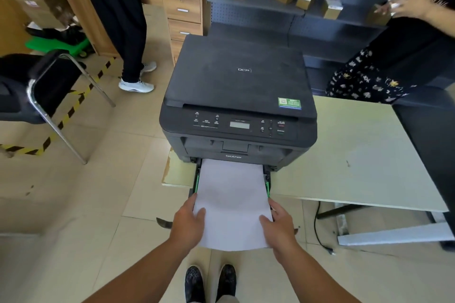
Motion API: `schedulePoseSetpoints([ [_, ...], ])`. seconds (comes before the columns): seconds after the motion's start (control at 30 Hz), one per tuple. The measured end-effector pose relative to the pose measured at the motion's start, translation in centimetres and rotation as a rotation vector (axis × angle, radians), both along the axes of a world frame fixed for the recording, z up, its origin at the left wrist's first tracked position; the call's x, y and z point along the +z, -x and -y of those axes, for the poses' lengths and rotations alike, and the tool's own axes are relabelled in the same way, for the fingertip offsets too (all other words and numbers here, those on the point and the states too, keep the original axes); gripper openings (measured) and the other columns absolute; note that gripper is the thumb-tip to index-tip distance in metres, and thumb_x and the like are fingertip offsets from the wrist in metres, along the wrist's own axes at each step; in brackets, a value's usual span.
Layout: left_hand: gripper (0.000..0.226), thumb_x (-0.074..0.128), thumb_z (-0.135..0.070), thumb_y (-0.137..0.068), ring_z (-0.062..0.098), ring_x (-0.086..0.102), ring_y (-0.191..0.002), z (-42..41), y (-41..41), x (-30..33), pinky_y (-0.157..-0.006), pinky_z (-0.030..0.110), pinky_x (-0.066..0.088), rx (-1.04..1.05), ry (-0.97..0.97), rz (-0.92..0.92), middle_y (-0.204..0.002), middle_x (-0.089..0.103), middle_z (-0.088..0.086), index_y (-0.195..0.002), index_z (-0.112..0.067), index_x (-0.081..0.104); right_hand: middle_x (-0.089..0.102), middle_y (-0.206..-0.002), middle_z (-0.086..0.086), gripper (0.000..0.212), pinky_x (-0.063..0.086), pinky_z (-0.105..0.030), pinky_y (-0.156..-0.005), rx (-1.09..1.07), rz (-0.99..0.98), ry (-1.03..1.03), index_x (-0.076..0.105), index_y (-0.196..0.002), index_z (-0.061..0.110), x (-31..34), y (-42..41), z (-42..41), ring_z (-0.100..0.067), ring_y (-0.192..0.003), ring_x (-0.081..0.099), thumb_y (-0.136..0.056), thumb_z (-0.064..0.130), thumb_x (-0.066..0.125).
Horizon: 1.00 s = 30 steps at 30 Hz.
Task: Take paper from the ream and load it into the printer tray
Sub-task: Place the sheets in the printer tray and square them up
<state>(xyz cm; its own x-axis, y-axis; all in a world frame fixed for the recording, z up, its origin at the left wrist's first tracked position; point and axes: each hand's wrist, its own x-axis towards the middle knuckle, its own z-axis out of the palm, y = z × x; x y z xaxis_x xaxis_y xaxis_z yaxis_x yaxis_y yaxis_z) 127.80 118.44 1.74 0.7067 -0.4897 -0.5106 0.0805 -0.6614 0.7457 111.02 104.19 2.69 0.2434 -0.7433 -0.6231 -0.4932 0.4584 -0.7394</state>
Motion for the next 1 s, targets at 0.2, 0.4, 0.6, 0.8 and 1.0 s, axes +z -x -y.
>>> schedulePoseSetpoints([
  [0.2,0.044,0.058,-0.019,-0.093,0.02,0.065,-0.095,1.4,-1.8,-1.0,-0.081,0.03,0.05,0.049,-0.008,0.016,-0.108,0.071,0.0,-0.136,-0.016,0.053,0.068,-0.119,-0.004,0.055,0.055,-0.029,-0.083,-0.019,0.047,0.033,0.048,-0.145,0.017,-1.1,-1.9,2.0,-0.017,-0.094,0.067,-0.096,-0.007,0.05],
  [0.4,0.034,0.058,-0.012,-0.093,0.014,0.065,-0.089,1.4,-1.9,-1.7,-0.085,0.032,0.053,0.077,0.019,0.008,-0.102,0.071,-0.002,-0.127,-0.014,0.06,0.057,-0.144,-0.004,0.055,0.048,-0.043,-0.108,-0.025,0.014,0.085,0.046,-0.148,0.021,-3.3,-4.0,4.5,-0.025,-0.124,0.06,-0.098,-0.001,0.053],
  [0.6,0.033,0.054,-0.01,-0.096,0.021,0.072,-0.073,1.1,-1.8,-1.9,-0.069,0.03,0.061,0.141,0.04,-0.081,-0.092,0.072,0.006,-0.128,-0.011,0.057,0.052,-0.151,-0.004,0.056,0.045,-0.029,-0.102,0.078,-0.134,0.243,0.041,-0.151,0.025,-4.8,-6.2,5.9,-0.026,-0.134,0.054,-0.1,0.006,0.051],
  [0.8,0.02,0.055,-0.023,-0.092,0.014,0.068,-0.074,0.4,-1.9,-1.5,-0.071,0.035,0.057,0.058,-0.124,0.155,-0.093,0.07,-0.008,-0.108,-0.025,0.068,0.048,-0.153,-0.003,0.054,0.046,-0.026,-0.079,0.154,-0.274,0.393,0.043,-0.151,0.021,-4.6,-6.5,5.3,-0.03,-0.119,0.063,-0.099,0.008,0.053],
  [1.0,0.025,0.052,-0.021,-0.092,0.014,0.064,-0.086,1.7,-2.5,-1.1,-0.072,0.027,0.048,0.046,-0.124,0.225,-0.105,0.069,-0.003,-0.111,-0.019,0.068,0.064,-0.117,-0.014,0.046,0.055,-0.045,-0.082,0.2,-0.448,0.824,0.067,-0.12,0.006,-4.0,-3.8,5.4,-0.033,-0.104,0.057,-0.076,0.013,0.08],
])
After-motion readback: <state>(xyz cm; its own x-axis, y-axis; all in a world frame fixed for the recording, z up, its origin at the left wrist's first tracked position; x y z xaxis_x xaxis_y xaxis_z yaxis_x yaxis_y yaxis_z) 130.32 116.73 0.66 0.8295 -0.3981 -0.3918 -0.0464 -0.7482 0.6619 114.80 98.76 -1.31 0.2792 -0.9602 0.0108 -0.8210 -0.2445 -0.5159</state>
